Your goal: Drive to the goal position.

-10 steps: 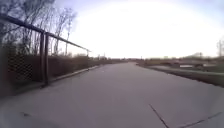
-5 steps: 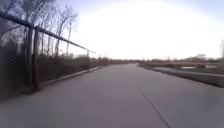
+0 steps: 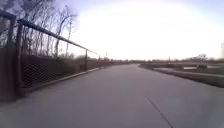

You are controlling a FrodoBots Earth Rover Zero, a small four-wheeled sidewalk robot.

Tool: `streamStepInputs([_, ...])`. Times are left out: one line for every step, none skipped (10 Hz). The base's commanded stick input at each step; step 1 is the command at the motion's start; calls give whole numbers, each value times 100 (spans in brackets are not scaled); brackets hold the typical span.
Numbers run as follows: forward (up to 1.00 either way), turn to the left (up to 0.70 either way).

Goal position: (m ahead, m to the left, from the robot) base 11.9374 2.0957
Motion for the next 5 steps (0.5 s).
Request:
streamStepInputs([100,1])
streamStepInputs([100,1])
streamStepInputs([100,1])
streamStepInputs([100,1])
streamStepInputs([100,1])
